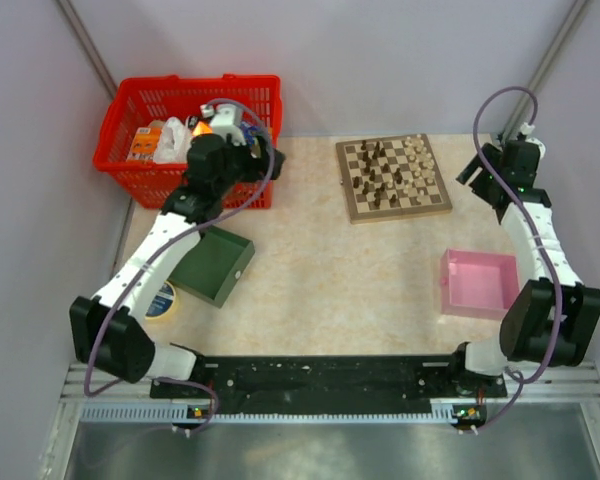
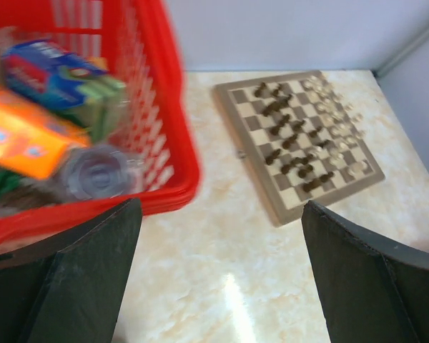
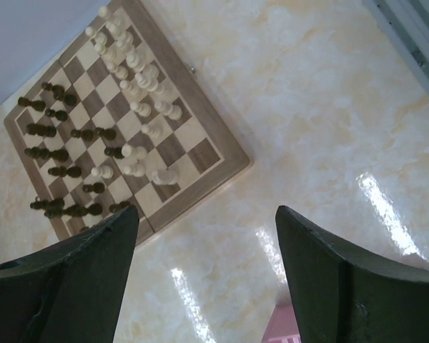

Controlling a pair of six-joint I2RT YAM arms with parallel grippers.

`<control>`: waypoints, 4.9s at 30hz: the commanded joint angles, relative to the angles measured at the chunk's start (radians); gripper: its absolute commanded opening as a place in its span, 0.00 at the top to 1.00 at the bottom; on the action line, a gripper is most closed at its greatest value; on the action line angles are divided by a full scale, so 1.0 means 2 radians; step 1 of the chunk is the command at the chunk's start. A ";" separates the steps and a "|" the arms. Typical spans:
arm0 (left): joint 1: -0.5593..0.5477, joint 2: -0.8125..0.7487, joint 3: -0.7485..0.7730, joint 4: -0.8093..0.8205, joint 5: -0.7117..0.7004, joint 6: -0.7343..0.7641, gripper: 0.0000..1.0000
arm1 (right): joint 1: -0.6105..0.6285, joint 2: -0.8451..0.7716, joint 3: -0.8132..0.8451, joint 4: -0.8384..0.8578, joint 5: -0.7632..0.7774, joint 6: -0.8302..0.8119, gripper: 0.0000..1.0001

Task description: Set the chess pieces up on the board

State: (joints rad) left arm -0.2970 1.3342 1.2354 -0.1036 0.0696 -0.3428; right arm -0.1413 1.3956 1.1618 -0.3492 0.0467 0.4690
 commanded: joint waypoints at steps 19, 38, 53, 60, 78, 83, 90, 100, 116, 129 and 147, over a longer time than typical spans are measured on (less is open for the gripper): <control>-0.106 0.360 0.227 -0.027 -0.016 -0.056 0.11 | -0.073 0.324 0.224 0.004 -0.179 0.041 0.45; -0.122 0.461 0.297 -0.032 -0.072 -0.094 0.14 | -0.079 0.403 0.276 0.001 -0.237 0.028 0.44; -0.043 0.416 0.223 -0.033 -0.117 -0.105 0.14 | -0.080 0.396 0.242 -0.001 -0.249 0.012 0.43; -0.010 0.389 0.190 -0.033 -0.138 -0.097 0.14 | -0.080 0.392 0.233 0.000 -0.253 0.009 0.43; -0.001 0.374 0.191 -0.003 -0.046 -0.056 0.13 | -0.079 0.393 0.232 -0.001 -0.263 0.008 0.42; -0.039 0.387 0.204 0.021 -0.001 -0.072 0.13 | -0.079 0.402 0.243 -0.001 -0.266 0.011 0.42; -0.063 0.400 0.201 0.048 0.033 -0.112 0.14 | -0.079 0.408 0.252 -0.008 -0.267 0.005 0.44; -0.090 0.430 0.189 0.098 0.076 -0.177 0.17 | -0.080 0.404 0.242 -0.009 -0.264 0.002 0.46; -0.116 0.499 0.235 0.096 0.096 -0.216 0.26 | -0.080 0.405 0.221 -0.008 -0.281 -0.004 0.49; -0.121 0.511 0.237 0.092 0.106 -0.226 0.55 | -0.080 0.400 0.202 -0.006 -0.288 -0.006 0.56; -0.121 0.455 0.173 0.081 0.094 -0.201 0.68 | -0.041 0.341 0.115 0.014 -0.306 -0.007 0.63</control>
State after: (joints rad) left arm -0.5346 2.3127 1.6386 0.0834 0.2775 -0.7860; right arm -0.2832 2.1223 1.4437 -0.2466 -0.5407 0.4713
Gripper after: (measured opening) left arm 0.335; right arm 0.383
